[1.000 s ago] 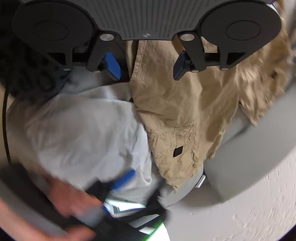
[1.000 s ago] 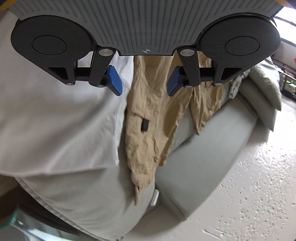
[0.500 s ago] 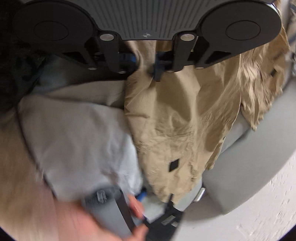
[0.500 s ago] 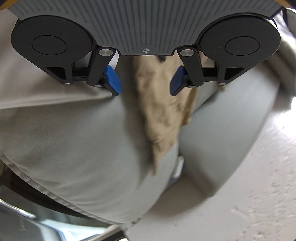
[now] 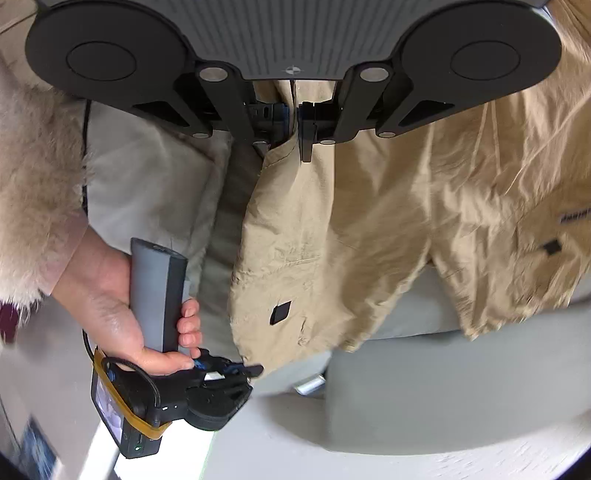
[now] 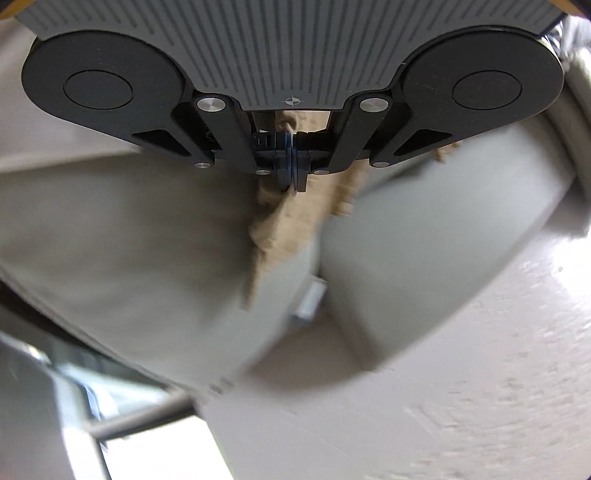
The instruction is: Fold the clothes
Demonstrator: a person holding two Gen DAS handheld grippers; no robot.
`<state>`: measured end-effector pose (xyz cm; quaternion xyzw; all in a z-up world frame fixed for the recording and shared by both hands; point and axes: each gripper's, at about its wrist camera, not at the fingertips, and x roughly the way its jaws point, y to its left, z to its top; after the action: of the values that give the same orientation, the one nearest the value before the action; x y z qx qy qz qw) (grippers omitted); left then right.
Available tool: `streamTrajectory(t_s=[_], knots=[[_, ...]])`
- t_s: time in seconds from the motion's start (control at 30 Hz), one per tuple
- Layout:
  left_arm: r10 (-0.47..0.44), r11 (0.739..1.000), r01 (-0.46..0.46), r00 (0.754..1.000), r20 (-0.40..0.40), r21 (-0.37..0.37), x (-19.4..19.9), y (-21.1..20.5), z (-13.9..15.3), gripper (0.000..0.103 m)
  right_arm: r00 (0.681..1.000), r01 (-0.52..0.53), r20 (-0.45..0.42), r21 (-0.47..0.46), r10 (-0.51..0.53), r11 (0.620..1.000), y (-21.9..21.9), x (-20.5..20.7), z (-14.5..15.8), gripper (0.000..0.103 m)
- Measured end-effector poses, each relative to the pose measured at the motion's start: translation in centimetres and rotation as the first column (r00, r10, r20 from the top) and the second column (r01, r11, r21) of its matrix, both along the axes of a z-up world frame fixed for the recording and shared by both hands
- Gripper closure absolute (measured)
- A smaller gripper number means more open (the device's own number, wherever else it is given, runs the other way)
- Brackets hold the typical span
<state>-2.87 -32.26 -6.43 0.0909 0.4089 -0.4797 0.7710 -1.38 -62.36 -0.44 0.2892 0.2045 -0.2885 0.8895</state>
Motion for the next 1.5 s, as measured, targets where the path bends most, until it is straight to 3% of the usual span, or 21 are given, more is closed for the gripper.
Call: streamTrajectory(t_s=[0.2,0.43,0.6,0.73,0.87,1.0,1.07,1.17,1.27,1.37,1.43,1.5], knots=[[0.114,0.987,-0.129,0.981,-0.155,-0.093,4.3,5.7,-0.1,0.101,0.987,-0.155,-0.062,-0.170,0.146,0.973,8.9,7.6,3.1,0.103],[0.257,0.927,-0.332,0.902,-0.348,-0.175,8.8,15.5,-1.9,0.101,0.935,-0.353,-0.133,-0.288,0.328,0.890,21.5,15.0,3.8,0.103],[0.337,0.878,-0.443,0.840,-0.425,-0.181,11.1,21.0,-3.4,0.102,0.882,-0.460,-0.212,-0.194,0.421,0.866,29.1,20.7,2.0,0.103],[0.378,0.832,-0.521,0.785,-0.491,-0.192,12.3,24.4,-4.7,0.102,0.852,-0.468,-0.286,-0.039,0.439,0.883,32.3,25.2,-2.0,0.103],[0.419,0.784,-0.584,0.748,-0.515,-0.209,13.1,26.6,-5.2,0.102,0.864,-0.466,-0.269,-0.108,0.426,0.878,34.6,27.0,-2.3,0.103],[0.445,0.788,-0.590,0.743,-0.501,-0.176,14.1,26.1,-5.9,0.102,0.928,-0.371,-0.142,-0.248,0.346,0.895,35.5,27.7,0.4,0.103],[0.471,0.796,-0.596,0.720,-0.511,-0.106,15.0,25.2,-7.1,0.100,0.913,-0.403,-0.179,-0.250,0.367,0.880,36.0,28.9,0.4,0.103],[0.479,0.791,-0.608,0.682,-0.553,-0.066,15.8,24.8,-8.0,0.094,0.846,-0.484,-0.317,-0.125,0.428,0.866,36.1,29.8,-1.6,0.096],[0.478,0.790,-0.608,0.686,-0.549,-0.072,16.0,24.4,-8.0,0.088,0.846,-0.480,-0.334,-0.134,0.417,0.867,36.0,26.8,-1.3,0.089],[0.459,0.790,-0.600,0.713,-0.531,-0.123,15.4,24.6,-7.2,0.066,0.865,-0.455,-0.336,-0.212,0.372,0.865,34.9,22.1,0.8,0.080],[0.468,0.783,-0.601,0.740,-0.484,-0.162,14.8,24.8,-6.0,0.052,0.897,-0.413,-0.294,-0.288,0.331,0.864,33.5,17.6,3.5,0.069],[0.506,0.772,-0.611,0.756,-0.416,-0.173,14.2,24.9,-5.0,0.037,0.928,-0.359,-0.238,-0.350,0.288,0.865,32.1,12.7,6.5,0.065]])
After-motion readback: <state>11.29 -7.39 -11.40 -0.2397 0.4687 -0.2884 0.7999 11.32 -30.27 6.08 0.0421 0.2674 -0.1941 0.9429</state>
